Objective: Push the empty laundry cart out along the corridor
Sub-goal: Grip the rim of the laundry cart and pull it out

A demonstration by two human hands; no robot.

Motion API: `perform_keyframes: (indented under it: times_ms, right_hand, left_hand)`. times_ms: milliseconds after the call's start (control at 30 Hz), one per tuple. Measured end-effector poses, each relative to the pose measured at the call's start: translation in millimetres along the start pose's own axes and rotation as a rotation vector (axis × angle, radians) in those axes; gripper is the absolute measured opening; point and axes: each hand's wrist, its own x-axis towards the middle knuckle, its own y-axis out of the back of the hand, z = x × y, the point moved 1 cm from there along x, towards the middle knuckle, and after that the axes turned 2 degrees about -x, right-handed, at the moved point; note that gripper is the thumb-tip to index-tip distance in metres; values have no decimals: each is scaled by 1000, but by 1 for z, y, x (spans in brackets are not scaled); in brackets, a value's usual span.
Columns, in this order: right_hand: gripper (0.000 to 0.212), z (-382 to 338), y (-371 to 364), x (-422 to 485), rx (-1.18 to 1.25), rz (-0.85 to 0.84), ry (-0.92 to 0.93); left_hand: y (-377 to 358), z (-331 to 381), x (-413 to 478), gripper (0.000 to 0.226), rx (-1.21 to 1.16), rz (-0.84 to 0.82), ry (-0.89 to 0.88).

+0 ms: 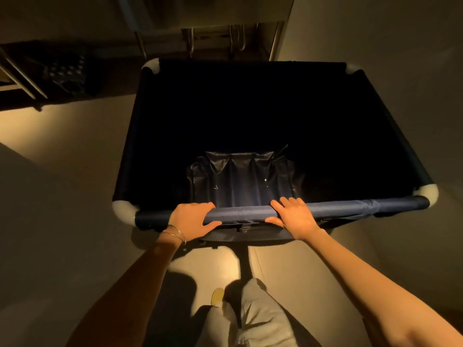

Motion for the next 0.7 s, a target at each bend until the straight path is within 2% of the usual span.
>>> perform_keyframes:
  times_ms: [233, 367, 467, 567, 700]
  right_hand:
    - [56, -24, 13, 38, 25, 61, -50]
    - [50, -42, 23, 65, 16, 112, -92]
    - [46, -56, 40, 85, 28, 96, -137]
    - [51, -69, 49, 107, 87, 57, -156]
    - [53, -80, 59, 135, 149, 35, -147]
  left_hand:
    - [13, -59, 34, 48, -9, 155, -192]
    - [24, -98, 58, 44, -6, 129, -257]
    - [36, -127, 76, 47, -19, 78, -262]
    - [43, -152, 95, 48, -66, 35, -212]
    - [51, -171, 110, 50, -62, 103, -155]
